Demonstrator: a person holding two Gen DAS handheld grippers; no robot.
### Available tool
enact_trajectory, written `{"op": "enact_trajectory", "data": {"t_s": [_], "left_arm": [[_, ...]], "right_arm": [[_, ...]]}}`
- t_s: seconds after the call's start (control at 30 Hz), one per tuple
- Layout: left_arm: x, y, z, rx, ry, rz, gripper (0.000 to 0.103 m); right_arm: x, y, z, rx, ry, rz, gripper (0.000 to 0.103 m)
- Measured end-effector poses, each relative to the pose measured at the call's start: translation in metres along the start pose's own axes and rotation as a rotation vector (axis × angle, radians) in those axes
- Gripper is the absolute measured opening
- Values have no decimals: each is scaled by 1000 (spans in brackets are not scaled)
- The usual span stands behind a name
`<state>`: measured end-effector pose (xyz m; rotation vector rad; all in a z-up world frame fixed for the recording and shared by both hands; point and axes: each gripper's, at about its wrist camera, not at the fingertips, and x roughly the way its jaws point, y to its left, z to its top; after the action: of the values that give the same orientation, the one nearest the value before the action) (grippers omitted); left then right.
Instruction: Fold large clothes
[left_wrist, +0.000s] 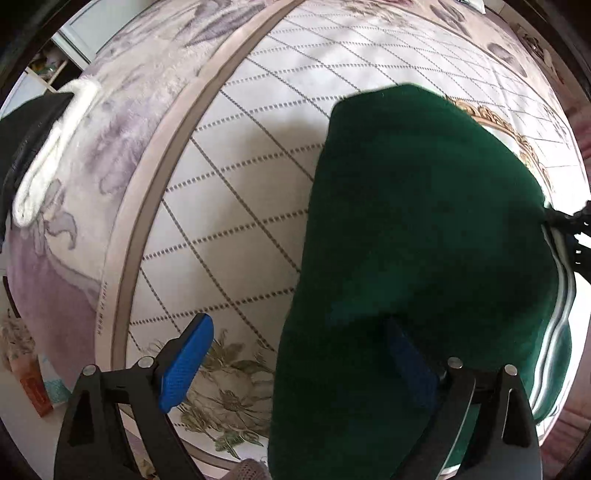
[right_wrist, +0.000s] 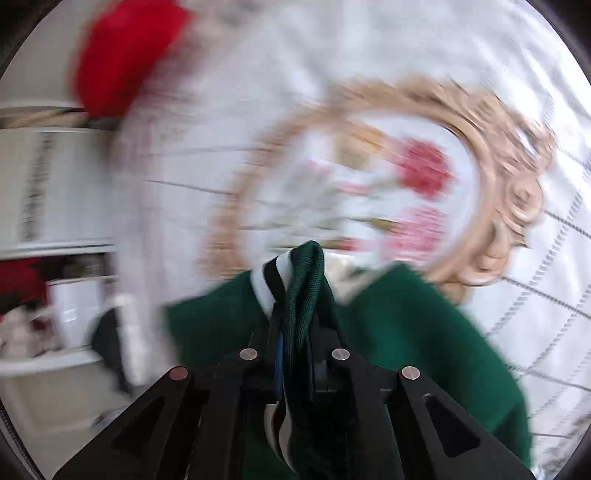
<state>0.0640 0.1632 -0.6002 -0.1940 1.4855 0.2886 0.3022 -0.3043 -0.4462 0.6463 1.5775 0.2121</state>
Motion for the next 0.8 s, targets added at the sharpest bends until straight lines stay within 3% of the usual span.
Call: {"op": "enact_trajectory", "data": {"t_s": [0.07,0.1,0.13,0.17,0.2,0.27,0.43,0.5,0.57,0.63,0.7,0.8], "left_arm": [[-2,0,-2,13,6,3,96],[-4,2,-3,8,9,-8,96],[-4,3,-4,0,9,-15,96],[-6,7,-5,-11,7,-17,96],[-9,10,-6,-20,1,-16,96],[-15,18,-10,-35,-20,4,96],[-22,35,-35,-94,-31,63,96],[-22,40,-52,-135,-19,77,96],[-21,44,-77,-199,-6,81,96],[-21,44,-103,-269,9,81,96],[-24,43,-124,-332,16,75,96],[-25,34,-147,-400,26,72,96]], "right_arm": [[5,-8,6,27,47,42,19],[-5,-5,6,27,61,62,37],[-16,-3,2,23,61,63,48],[-29,-3,-5,13,48,57,71],[-42,-5,-17,-4,21,56,87],[-67,-24,-41,-50,7,83,92],[-1,-43,-69,-116,264,129,92],[26,-39,-67,-126,301,165,97],[38,-23,-64,-140,305,178,97],[43,-6,-61,-165,313,183,85],[41,7,-61,-161,346,235,34],[32,30,-65,-117,378,321,30]]}}
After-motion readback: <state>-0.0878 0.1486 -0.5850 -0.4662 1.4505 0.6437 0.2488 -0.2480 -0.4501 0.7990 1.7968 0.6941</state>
